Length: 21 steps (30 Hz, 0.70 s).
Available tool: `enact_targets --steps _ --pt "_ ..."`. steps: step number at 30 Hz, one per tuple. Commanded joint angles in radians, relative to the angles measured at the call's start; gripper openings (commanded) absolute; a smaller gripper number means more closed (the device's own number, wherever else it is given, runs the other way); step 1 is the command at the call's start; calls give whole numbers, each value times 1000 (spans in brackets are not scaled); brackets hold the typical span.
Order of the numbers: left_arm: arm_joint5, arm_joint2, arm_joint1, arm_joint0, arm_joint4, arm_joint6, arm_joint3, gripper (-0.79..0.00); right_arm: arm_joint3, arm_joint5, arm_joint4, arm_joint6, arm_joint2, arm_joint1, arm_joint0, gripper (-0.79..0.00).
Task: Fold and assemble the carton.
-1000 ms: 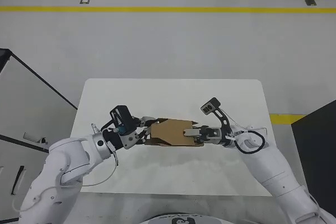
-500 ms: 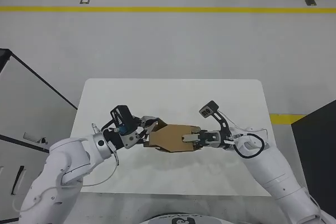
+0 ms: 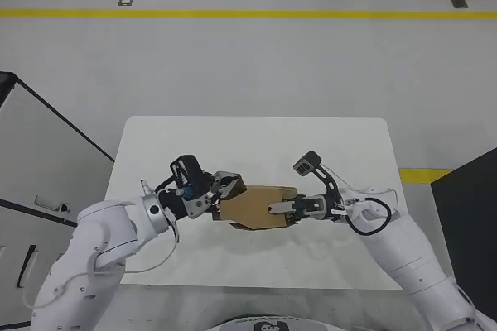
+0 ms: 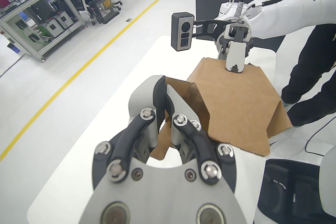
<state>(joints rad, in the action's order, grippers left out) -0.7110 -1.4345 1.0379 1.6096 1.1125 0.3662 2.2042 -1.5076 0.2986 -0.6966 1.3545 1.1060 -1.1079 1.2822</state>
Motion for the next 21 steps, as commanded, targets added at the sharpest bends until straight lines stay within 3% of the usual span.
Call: enact_targets --steps 1,13,21 --pt "0 10 0 -10 2 4 -1 -785 0 -4 4 3 0 1 -1 -785" --pt "21 54 -2 -50 19 29 -30 -785 7 -18 16 5 8 6 1 -785" --pt "72 22 -5 -43 1 26 -50 -785 34 -10 -40 -13 33 7 10 -785"
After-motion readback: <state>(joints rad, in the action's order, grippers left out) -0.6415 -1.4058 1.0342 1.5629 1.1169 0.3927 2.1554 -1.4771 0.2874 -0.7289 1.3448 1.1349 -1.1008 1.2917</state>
